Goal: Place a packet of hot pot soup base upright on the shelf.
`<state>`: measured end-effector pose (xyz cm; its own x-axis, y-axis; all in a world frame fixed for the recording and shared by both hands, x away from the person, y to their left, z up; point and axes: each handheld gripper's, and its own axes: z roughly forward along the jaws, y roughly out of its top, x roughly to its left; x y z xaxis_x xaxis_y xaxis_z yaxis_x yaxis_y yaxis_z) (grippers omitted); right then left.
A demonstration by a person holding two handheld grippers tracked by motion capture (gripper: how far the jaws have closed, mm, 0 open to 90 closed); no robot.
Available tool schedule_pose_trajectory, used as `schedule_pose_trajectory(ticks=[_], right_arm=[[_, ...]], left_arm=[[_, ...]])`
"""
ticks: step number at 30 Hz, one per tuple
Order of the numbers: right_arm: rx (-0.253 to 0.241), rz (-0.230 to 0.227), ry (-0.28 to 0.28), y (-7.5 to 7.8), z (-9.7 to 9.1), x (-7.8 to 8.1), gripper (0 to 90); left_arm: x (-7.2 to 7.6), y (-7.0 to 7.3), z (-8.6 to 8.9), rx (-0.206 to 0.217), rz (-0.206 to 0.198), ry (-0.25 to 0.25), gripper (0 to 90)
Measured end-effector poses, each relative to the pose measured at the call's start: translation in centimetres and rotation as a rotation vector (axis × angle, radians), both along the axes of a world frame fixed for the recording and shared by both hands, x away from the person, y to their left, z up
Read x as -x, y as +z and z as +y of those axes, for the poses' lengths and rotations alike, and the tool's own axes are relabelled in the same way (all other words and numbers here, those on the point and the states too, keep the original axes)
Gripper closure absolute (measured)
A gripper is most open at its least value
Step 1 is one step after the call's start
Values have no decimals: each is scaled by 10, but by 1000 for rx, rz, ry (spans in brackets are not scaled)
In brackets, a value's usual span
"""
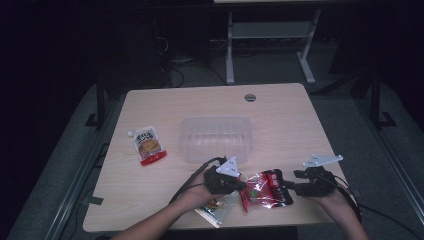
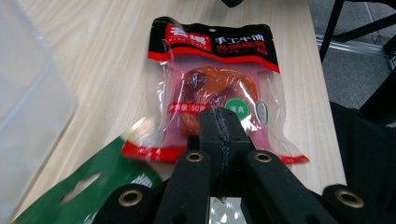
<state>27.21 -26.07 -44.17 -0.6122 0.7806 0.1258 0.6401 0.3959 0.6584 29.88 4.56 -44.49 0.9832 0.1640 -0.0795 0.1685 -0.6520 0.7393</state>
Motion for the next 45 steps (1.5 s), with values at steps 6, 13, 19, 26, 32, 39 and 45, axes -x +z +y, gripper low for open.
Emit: schedule_pose_trajectory(ticks=[6, 13, 19, 26, 32, 39, 45], right_arm=[[4, -1, -7, -1, -2, 0, 403], [-2, -4, -9, 0, -1, 0, 397], [-13, -6, -6, 2, -2, -1, 391], [-35, -11, 1, 6, -1, 2, 375], [-92, -20, 15, 16, 0, 9, 347], [-126, 28, 50, 12, 5, 11, 319], [-150, 82, 98, 1, 7, 6, 291]], left_arm=[[2, -7, -4, -35, -11, -16, 896], [7, -10, -2, -58, -13, -24, 895], [9, -13, 0, -65, -6, -17, 895], [9, -17, 0, -92, 6, -4, 896], [8, -17, 0, -112, 8, 5, 897], [7, -18, 1, -111, 16, 5, 897], [7, -17, 1, -123, 5, -5, 898]])
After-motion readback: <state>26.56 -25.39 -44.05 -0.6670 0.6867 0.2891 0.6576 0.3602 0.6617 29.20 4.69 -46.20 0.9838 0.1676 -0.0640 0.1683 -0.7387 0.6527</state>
